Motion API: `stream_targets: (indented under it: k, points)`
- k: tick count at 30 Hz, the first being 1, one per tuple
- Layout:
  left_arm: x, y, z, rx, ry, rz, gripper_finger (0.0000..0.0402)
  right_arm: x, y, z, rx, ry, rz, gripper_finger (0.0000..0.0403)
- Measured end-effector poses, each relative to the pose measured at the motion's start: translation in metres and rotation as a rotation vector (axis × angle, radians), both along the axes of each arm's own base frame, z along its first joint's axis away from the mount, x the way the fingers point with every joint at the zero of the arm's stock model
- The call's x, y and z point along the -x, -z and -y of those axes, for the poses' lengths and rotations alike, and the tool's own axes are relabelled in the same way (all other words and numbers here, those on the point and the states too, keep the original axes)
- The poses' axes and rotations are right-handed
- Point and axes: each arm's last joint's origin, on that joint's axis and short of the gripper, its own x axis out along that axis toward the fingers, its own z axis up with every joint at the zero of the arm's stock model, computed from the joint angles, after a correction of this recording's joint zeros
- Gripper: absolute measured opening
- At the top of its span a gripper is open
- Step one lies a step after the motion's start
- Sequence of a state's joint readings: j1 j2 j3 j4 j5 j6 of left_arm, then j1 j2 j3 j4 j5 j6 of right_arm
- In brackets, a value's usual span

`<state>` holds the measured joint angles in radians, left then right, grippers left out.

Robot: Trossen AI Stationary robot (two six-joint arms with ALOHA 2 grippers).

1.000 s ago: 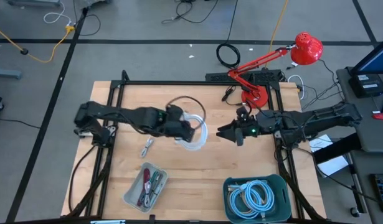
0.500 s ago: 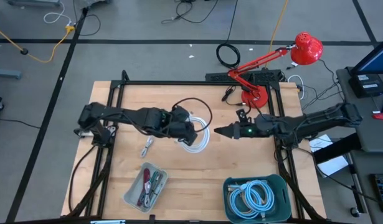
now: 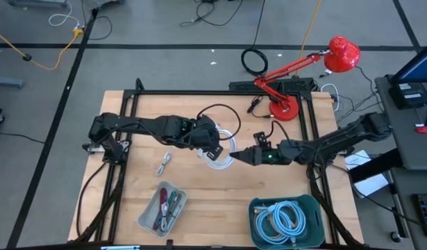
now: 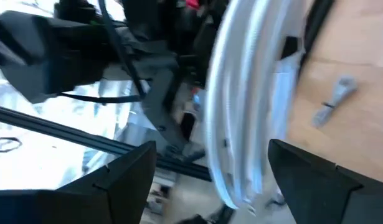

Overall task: Pick & Place USB Port
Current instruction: Put the white display cable into the blue bin

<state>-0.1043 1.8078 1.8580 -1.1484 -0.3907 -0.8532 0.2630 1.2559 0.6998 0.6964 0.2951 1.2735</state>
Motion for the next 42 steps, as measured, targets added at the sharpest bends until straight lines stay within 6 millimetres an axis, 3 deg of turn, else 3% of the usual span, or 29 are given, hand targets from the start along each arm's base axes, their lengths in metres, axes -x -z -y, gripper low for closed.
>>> stream_targets:
  k: [9,13,17,18,23,28,33,38,42]
  points:
    - [-0.002,-0.001,0.016,0.024,0.074,0.021,0.0034,-0.010,0.007,-0.005,-0.035,-0.019,0.046,0.0271]
    - [-0.001,-0.002,0.025,0.024,0.083,0.041,0.0034,-0.010,0.007,-0.004,-0.037,-0.067,0.045,0.0194]
    - [0.000,-0.004,0.028,0.015,0.088,0.051,0.0051,-0.010,0.005,-0.006,-0.011,-0.121,0.061,0.0051]
    - [0.001,-0.005,0.029,0.020,0.105,0.054,0.0064,-0.010,0.004,-0.007,0.001,-0.137,0.073,0.0031]
    - [0.016,-0.022,0.039,0.071,0.162,0.090,0.0119,-0.001,-0.008,-0.013,-0.036,-0.222,0.127,0.0028]
    - [0.054,-0.067,0.059,-0.061,0.139,0.303,0.0127,0.023,-0.032,-0.029,-0.076,-0.324,0.219,0.0028]
    - [0.105,-0.106,0.066,-0.253,0.001,0.484,0.0111,0.069,-0.048,-0.070,-0.148,-0.627,0.200,0.0028]
    - [0.134,-0.119,0.068,-0.300,0.002,0.520,0.0091,0.122,-0.031,-0.104,-0.192,-0.679,-0.135,0.0028]
    - [0.140,-0.119,0.067,-0.318,-0.002,0.504,0.0077,0.157,-0.008,-0.115,-0.210,-0.677,-0.421,0.0028]
